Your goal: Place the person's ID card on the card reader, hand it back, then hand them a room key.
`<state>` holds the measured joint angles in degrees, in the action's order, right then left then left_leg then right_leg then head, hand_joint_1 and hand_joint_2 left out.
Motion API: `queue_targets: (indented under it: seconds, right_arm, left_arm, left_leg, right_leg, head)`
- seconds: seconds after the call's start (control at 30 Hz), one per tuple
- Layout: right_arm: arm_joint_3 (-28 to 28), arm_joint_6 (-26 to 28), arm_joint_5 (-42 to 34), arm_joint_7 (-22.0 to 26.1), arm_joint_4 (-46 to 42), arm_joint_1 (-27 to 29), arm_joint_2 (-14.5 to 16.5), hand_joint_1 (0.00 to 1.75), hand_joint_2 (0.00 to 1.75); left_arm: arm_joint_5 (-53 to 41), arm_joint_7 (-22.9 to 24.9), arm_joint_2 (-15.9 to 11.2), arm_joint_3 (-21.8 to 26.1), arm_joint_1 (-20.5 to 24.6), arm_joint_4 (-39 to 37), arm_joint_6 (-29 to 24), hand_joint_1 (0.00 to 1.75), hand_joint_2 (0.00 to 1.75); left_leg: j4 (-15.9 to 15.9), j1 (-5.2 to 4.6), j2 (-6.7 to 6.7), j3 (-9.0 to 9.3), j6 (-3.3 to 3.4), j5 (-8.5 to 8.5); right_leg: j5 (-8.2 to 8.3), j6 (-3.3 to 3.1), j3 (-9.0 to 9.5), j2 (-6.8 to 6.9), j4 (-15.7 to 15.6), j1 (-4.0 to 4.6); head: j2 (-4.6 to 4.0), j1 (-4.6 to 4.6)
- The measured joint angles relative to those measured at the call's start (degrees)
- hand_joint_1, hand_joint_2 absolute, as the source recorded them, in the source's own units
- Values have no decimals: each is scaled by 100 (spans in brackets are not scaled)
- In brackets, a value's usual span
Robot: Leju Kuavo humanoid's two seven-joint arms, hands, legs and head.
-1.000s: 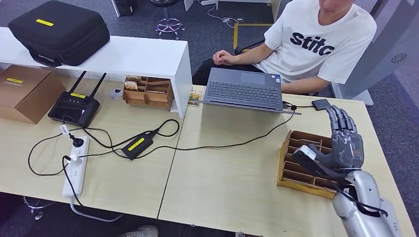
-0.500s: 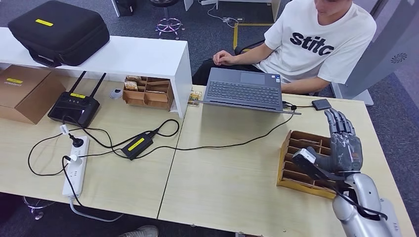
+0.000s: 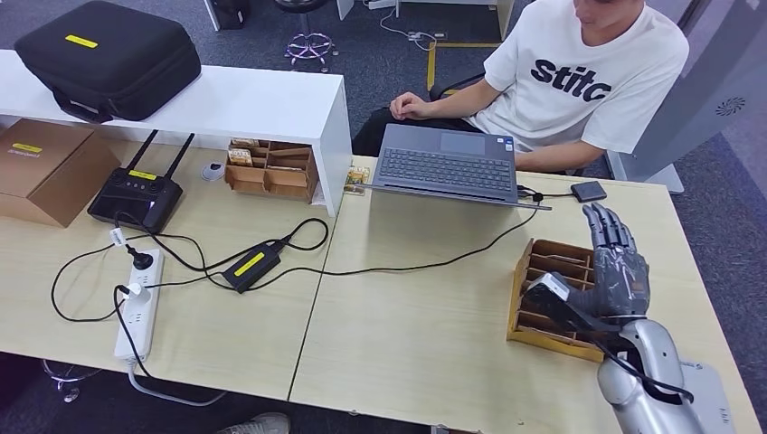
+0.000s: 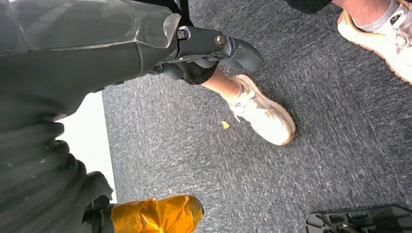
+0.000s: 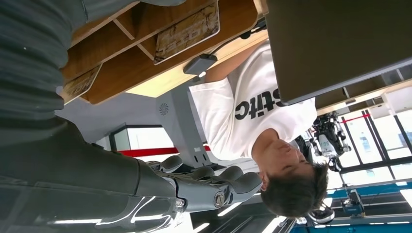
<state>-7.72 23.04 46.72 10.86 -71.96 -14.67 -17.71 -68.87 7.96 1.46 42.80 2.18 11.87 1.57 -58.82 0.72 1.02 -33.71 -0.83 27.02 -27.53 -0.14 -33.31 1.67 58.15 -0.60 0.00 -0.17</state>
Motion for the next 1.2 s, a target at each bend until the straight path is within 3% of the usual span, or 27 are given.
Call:
queue_targets:
  seconds: [0.5, 0.57, 0.63, 0.7, 0.97, 1.2]
  right_arm:
    - [-78, -76, -35, 15, 317, -151, 132, 0, 175]
    - [-84, -71, -49, 6, 401, -199, 142, 16, 175]
    - [-87, -66, -53, -9, 508, -266, 148, 87, 175]
    - [-86, -63, -62, -21, 630, -346, 149, 144, 175]
    - [-85, -42, -69, 1, 1062, -514, 149, 147, 175]
    - [-83, 13, -62, 15, 1257, -665, 149, 164, 175]
  left_arm:
    - [-61, -2, 1, 4, 2, 0, 2, 0, 175]
    - [-73, -2, 1, 4, 2, 0, 2, 0, 175]
    - [-88, -3, 1, 4, 2, 0, 3, 0, 175]
    - [-105, -7, 1, 4, 3, 0, 4, 0, 175]
    - [-120, -11, -1, 4, 3, 0, 5, 0, 175]
    - [-120, -11, -2, 5, 2, 0, 4, 0, 175]
  left_leg:
    - [0, 0, 0, 0, 0, 0]
    - [0, 0, 0, 0, 0, 0]
    - [0, 0, 0, 0, 0, 0]
    - [0, 0, 0, 0, 0, 0]
    - [0, 0, 0, 0, 0, 0]
    - [0, 0, 0, 1, 0, 0]
  right_leg:
    - [0, 0, 0, 0, 0, 0]
    - [0, 0, 0, 0, 0, 0]
    - [0, 0, 0, 0, 0, 0]
    - [0, 0, 0, 0, 0, 0]
    - [0, 0, 0, 0, 0, 0]
    - [0, 0, 0, 1, -1, 0]
  head:
    - [0, 0]
    - [0, 0]
    - [0, -1]
    - [0, -1]
    - [0, -1]
    - [0, 0]
